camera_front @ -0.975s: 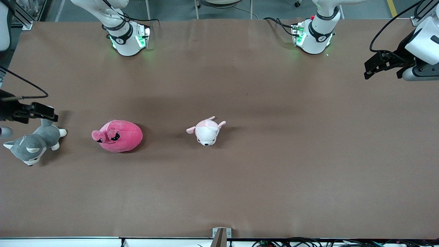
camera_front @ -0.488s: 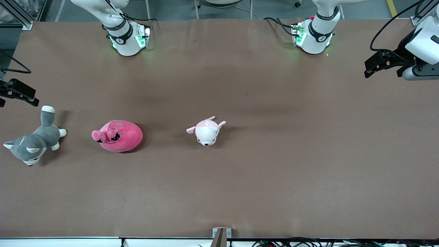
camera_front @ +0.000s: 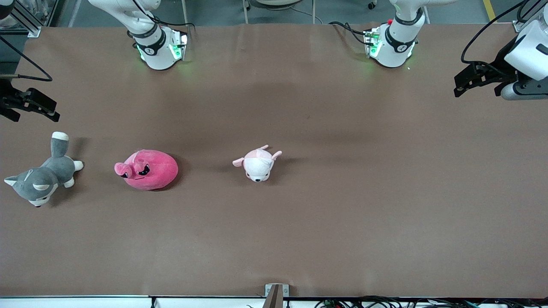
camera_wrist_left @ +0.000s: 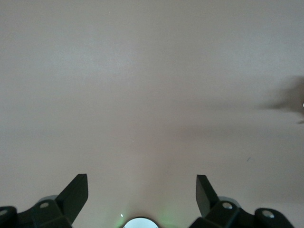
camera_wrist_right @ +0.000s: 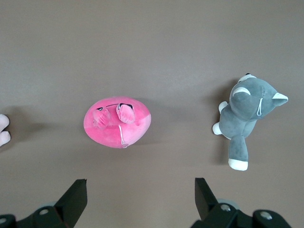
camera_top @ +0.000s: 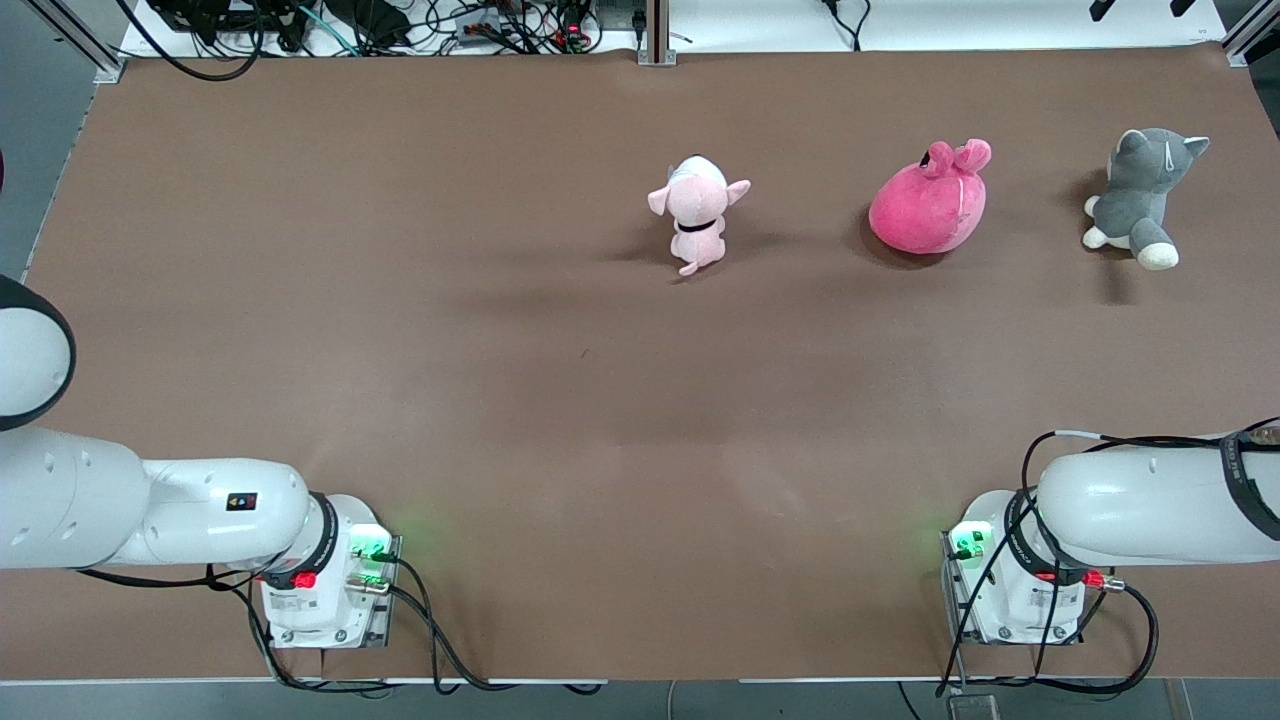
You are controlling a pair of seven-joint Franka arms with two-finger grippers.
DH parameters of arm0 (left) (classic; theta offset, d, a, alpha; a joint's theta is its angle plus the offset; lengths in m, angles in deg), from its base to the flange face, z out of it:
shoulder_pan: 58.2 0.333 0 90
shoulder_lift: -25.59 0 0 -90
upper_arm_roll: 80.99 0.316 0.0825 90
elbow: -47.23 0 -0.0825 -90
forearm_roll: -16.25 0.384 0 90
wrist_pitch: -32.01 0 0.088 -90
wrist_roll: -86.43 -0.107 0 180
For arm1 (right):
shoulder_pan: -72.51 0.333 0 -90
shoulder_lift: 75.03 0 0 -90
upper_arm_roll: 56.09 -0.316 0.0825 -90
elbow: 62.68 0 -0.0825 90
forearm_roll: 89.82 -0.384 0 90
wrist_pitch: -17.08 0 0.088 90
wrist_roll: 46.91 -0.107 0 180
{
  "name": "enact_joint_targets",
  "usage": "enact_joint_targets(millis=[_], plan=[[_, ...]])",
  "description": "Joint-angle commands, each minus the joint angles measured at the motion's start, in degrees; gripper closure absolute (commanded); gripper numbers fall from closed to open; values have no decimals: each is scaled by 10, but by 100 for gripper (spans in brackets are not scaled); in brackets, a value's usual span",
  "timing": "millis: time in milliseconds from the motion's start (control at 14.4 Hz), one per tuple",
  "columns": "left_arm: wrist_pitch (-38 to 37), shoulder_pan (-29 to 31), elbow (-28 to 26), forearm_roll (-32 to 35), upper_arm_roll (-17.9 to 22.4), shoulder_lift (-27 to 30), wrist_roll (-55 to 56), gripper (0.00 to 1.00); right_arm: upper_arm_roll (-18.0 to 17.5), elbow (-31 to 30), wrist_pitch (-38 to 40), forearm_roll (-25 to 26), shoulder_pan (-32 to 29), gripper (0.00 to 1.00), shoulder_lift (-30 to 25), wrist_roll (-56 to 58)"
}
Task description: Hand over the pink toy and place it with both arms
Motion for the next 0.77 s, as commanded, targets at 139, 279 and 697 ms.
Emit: enact_joint_targets(millis=[139,279,697], plan=[[-7,3,14,-5,0,-3,-10,0,-5,-25,-16,5,-7,0,-19,-8],[-7,3,15,-3,0,-4,-10,0,-5,-26,-15,5,-7,0,-21,-8],[-9,3,17,-3,0,-6,-11,0,-5,-27,-11,4,-7,0,-21,-9]])
